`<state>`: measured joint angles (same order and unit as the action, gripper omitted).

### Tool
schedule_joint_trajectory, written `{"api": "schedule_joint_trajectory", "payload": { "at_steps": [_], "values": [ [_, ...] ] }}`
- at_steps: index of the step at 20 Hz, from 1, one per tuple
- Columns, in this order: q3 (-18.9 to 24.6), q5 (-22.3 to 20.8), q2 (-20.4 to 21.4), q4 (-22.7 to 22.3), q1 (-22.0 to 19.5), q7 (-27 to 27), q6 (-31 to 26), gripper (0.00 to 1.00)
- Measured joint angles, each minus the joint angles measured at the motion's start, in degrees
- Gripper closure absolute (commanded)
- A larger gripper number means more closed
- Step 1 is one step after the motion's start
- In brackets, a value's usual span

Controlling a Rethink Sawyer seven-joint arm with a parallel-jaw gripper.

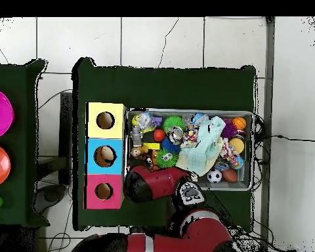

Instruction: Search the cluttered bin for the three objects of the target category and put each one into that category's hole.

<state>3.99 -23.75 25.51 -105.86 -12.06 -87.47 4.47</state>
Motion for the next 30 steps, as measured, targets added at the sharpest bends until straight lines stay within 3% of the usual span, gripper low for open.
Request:
{"api": "schedule_joint_trajectory", "payload": {
  "at_steps": [16, 30],
  "values": [
    [0.1, 1.2, 6.0, 0.0, 0.1, 0.0, -4.6, 0.0],
    [0.1, 1.2, 4.2, 0.5, 0.6, 0.0, -4.6, 0.0]
  ]
}}
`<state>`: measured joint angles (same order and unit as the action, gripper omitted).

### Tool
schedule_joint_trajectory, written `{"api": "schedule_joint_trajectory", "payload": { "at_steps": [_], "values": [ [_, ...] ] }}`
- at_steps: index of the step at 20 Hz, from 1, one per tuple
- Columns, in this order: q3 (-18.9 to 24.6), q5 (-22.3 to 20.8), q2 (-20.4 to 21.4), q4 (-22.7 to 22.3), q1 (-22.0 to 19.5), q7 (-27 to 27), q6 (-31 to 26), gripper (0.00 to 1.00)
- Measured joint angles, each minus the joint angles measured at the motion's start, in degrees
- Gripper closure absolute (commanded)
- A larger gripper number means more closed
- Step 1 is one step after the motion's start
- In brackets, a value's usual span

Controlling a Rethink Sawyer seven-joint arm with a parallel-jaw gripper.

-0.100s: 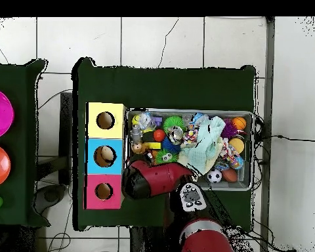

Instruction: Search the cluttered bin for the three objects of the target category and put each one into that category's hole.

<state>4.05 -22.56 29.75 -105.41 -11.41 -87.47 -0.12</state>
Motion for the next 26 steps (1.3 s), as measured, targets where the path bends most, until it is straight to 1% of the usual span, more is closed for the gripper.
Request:
{"api": "schedule_joint_trajectory", "payload": {
  "at_steps": [9, 17, 18, 26],
  "values": [
    [0.0, 0.0, -3.4, 1.3, 0.0, 0.0, 0.3, 0.0],
    [0.2, 0.0, -3.5, 1.4, 0.0, 0.0, 1.0, 0.0],
    [0.2, 0.0, -3.5, 1.4, -0.1, 0.0, 1.0, 1.0],
    [0.2, 0.0, -4.4, 1.7, -0.1, 0.0, 3.2, 1.0]
  ]
}}
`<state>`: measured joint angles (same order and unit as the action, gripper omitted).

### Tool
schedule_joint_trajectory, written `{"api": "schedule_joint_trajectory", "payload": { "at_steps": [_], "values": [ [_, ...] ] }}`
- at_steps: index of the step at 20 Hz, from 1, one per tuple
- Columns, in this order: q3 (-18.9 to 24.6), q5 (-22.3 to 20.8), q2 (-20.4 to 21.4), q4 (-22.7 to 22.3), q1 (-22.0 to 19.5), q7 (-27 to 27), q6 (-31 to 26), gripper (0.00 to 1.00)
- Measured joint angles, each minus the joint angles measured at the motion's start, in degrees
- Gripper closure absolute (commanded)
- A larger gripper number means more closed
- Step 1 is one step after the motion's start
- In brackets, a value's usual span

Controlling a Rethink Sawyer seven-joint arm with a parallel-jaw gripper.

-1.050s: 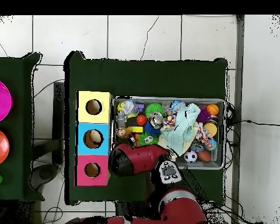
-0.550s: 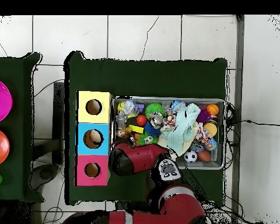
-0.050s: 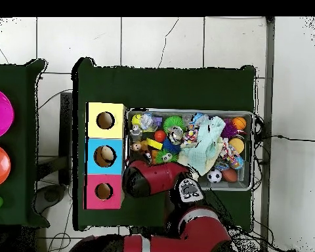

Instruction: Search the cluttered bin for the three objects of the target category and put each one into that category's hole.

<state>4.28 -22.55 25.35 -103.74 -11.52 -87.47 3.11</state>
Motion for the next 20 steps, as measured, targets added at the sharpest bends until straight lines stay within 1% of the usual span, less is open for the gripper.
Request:
{"api": "schedule_joint_trajectory", "payload": {
  "at_steps": [7, 11, 15, 20],
  "values": [
    [0.0, 0.0, -0.2, 0.0, 0.0, 0.0, 0.1, 1.0],
    [0.0, 0.0, 1.2, -0.5, 0.0, 0.0, -0.1, 1.0],
    [0.1, 0.0, 5.7, -1.8, -0.4, 0.0, -2.8, 1.0],
    [0.1, 0.8, 11.8, -2.0, -0.6, 0.0, -9.2, 1.0]
  ]
}}
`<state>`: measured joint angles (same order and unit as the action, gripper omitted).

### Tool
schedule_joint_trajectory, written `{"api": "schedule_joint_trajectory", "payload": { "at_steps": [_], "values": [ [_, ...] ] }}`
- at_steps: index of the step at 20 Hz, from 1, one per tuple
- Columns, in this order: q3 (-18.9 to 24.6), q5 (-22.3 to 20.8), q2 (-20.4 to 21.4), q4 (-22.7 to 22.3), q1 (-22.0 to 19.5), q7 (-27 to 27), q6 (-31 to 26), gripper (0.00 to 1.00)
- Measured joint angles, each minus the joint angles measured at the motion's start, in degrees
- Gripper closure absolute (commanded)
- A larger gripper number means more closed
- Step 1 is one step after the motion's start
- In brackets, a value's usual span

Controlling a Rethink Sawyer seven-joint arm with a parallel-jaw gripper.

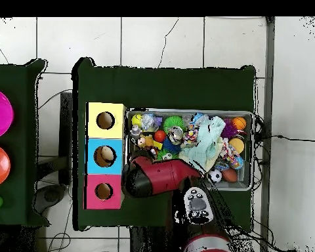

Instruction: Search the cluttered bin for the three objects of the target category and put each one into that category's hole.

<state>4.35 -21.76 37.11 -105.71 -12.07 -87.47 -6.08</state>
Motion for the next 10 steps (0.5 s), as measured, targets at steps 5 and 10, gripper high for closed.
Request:
{"api": "schedule_joint_trajectory", "payload": {
  "at_steps": [5, 10],
  "values": [
    [0.1, 1.5, 4.6, 0.0, 0.0, 0.0, -5.2, 1.0],
    [0.6, 2.4, 8.3, -0.1, -0.1, 0.0, -7.9, 1.0]
  ]
}}
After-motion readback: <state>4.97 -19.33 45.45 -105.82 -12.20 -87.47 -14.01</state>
